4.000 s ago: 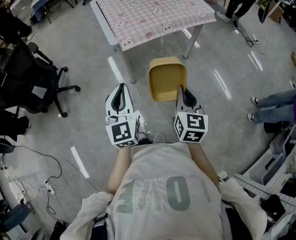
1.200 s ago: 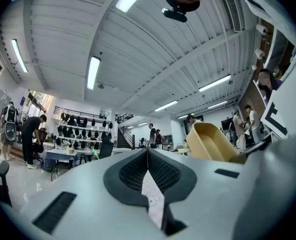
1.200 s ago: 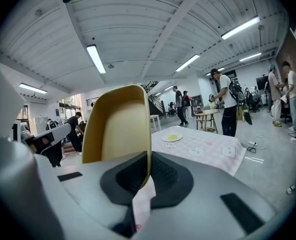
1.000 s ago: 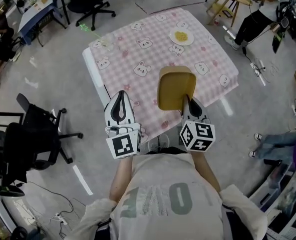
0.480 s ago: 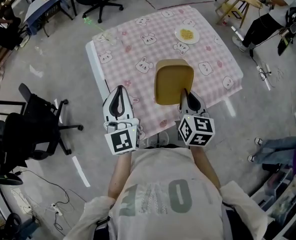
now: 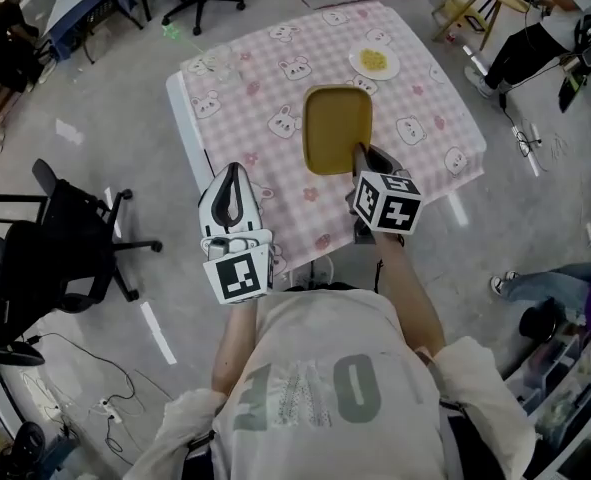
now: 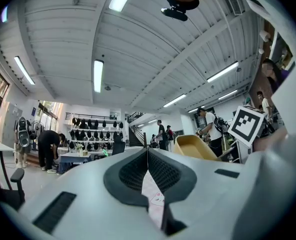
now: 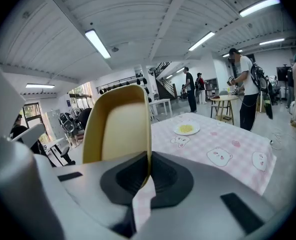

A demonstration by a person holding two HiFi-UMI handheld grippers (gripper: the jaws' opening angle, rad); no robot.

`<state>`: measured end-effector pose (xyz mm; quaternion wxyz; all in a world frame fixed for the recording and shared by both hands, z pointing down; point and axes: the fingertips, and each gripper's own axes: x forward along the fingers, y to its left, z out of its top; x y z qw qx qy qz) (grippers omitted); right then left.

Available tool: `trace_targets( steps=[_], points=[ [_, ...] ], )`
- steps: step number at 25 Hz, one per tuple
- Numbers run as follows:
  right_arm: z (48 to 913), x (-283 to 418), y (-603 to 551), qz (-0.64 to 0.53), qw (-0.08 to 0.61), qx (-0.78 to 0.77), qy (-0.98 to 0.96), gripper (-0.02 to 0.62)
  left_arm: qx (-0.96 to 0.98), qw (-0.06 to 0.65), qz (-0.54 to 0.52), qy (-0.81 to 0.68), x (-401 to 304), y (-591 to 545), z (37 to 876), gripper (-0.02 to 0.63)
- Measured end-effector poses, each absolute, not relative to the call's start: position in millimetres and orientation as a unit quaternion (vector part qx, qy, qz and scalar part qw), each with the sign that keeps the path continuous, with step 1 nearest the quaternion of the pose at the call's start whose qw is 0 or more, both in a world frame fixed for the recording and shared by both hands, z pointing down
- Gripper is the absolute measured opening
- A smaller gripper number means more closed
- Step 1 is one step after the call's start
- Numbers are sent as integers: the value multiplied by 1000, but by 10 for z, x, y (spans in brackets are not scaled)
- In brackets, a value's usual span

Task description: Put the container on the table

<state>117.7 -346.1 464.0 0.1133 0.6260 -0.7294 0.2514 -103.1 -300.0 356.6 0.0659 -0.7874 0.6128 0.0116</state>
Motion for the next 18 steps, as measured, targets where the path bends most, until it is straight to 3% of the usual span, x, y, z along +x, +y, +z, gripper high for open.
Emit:
trace_targets(
  steps=[18],
  points=[
    [5572,986,-3848,361,280,551,-698,32,-778,56,-19,625,-1121,-2939,3720,29]
  ],
)
